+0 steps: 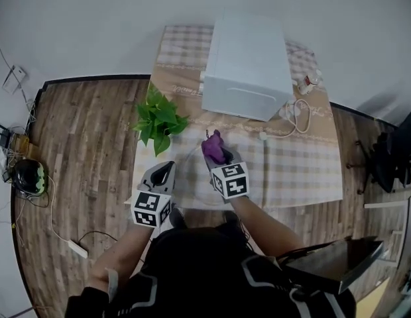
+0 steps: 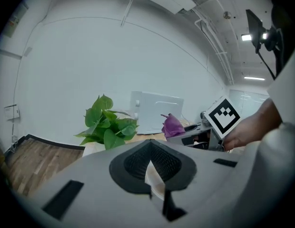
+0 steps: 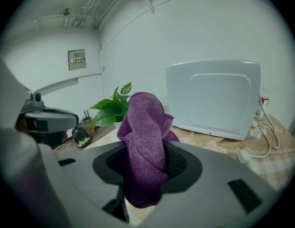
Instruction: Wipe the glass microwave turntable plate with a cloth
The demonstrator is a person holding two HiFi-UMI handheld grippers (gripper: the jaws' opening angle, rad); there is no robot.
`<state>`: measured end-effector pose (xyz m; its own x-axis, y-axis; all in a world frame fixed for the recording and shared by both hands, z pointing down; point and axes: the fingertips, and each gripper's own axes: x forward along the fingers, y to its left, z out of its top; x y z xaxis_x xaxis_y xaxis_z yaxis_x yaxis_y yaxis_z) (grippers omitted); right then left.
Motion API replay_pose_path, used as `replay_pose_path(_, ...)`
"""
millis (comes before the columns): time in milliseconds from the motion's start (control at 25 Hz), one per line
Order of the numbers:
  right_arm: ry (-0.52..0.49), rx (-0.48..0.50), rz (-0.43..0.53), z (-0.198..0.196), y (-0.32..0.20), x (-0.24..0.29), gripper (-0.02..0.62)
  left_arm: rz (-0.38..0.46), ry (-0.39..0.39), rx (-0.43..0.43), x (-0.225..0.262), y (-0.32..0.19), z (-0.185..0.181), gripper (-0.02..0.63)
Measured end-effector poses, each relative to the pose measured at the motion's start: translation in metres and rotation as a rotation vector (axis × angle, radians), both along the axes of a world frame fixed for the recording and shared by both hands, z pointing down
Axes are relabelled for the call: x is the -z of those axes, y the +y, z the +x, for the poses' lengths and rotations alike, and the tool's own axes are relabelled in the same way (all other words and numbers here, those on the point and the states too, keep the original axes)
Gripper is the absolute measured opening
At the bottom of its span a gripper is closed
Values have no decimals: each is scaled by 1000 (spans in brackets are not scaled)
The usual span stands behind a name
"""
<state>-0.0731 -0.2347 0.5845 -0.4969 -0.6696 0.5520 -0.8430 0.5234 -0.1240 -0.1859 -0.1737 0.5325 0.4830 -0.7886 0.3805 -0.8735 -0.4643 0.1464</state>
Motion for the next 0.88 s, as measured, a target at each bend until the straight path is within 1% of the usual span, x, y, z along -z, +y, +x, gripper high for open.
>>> replay_pose_path(80,31,15,-19,-12,-4,-16,167,-27,12,8,-9,-2,-5,2)
replay_pose_path(200,81,20,-52,-27,-7,-41,167,-64,18,42,-20,-2,-16,2)
replay_pose_path(360,108,6,-84,-42,-14,-61,167,-93,20,46,-31,2,-26,2)
replay_pose_path(480,137,5,-100,-48,-16,-72,167,-92,10,30,-34,6,-26,2)
replay_pose_path(680,178,33,-114,-57,-17,-84,168,-85,5,0,-31,9,-24,2)
replay_pose_path(880,206,40,-130,-51,-15,-90,170,-82,-7,9,-30,7,-24,2)
